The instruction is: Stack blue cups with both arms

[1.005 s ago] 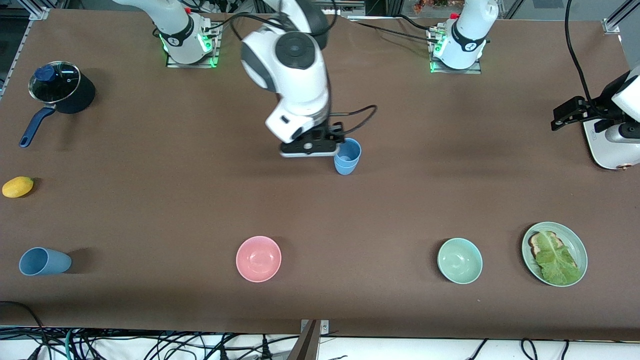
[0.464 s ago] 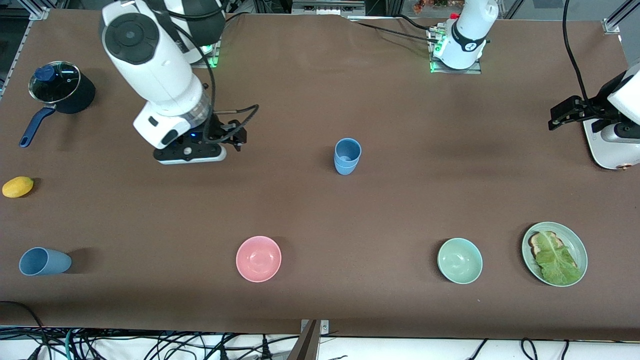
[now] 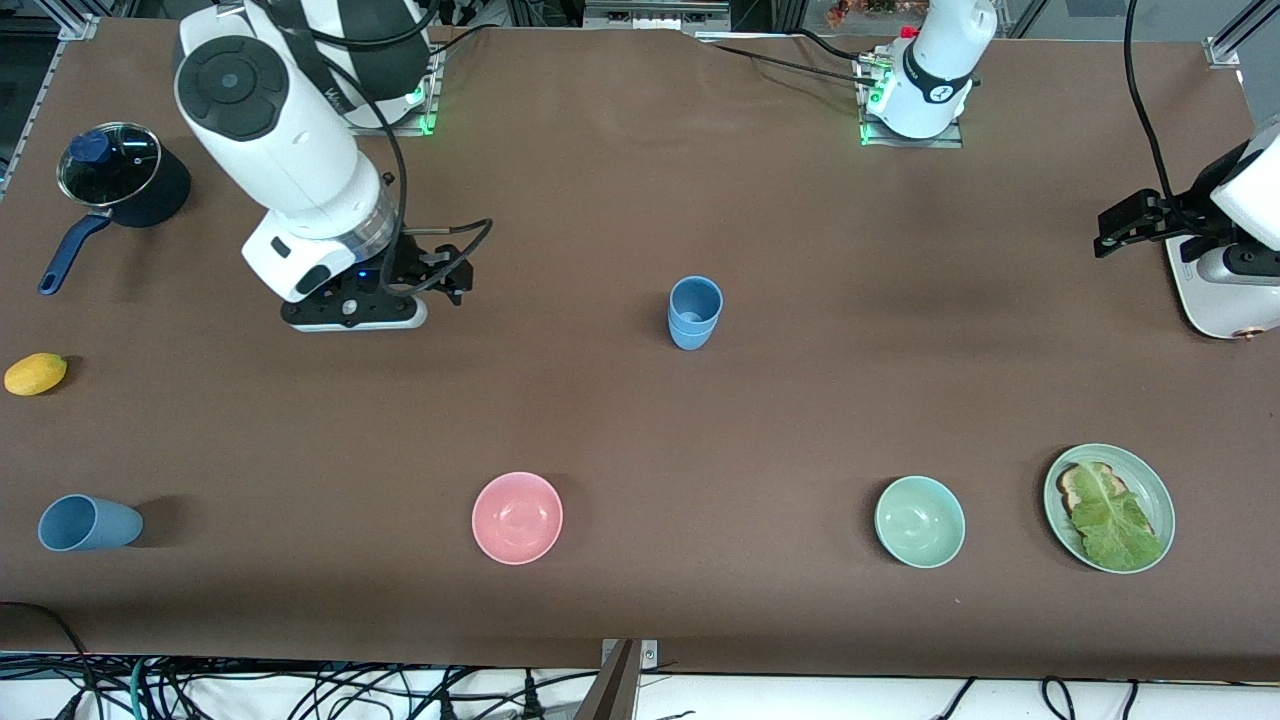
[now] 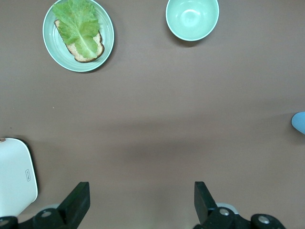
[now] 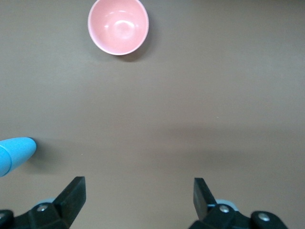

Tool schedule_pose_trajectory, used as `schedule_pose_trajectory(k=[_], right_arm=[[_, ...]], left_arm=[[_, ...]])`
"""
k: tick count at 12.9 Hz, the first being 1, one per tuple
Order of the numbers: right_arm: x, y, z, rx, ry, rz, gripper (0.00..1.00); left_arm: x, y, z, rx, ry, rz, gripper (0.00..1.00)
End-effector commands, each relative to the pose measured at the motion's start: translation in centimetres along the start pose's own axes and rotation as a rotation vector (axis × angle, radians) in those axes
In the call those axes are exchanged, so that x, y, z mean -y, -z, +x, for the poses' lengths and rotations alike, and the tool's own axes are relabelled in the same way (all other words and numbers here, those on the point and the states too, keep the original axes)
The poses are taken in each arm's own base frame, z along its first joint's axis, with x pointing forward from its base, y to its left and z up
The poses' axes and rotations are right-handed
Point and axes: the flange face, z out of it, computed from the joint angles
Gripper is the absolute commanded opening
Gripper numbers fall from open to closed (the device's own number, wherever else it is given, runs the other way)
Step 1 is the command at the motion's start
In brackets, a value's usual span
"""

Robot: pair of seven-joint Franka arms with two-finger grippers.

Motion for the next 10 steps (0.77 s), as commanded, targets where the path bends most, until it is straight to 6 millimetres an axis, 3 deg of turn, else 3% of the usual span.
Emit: schedule_pose_trajectory(k=[1,3,5,7,10], right_arm=[[-5.7,4.2,-1.2,0.014,-0.067,0.008,1.0],[-11.2,6.9,-1.8,0.029,-0.062,0.023,1.0],[-15.5,8.9,-3.0,0.065,-0.081,0.045,1.0],[-18.6,10.3,-3.9,0.076,-0.073,0.044,1.0],[-21.6,9.9,-3.5,0.082,-0.088,0.027,1.0]], left_arm=[[-0.2,0.6,-0.3,0.003,-0.011,-0.02,0.97],[-0.2,0.6,-0.3,0.003,-0.011,-0.02,0.97],[-0.3,0.4,-0.2,0.006,-0.013,-0.02,0.97],[-0.3,0.3,-0.1,0.007,-0.013,-0.02,0.97],[-0.4,-0.1,-0.1,0.01,-0.014,-0.02,0.97]])
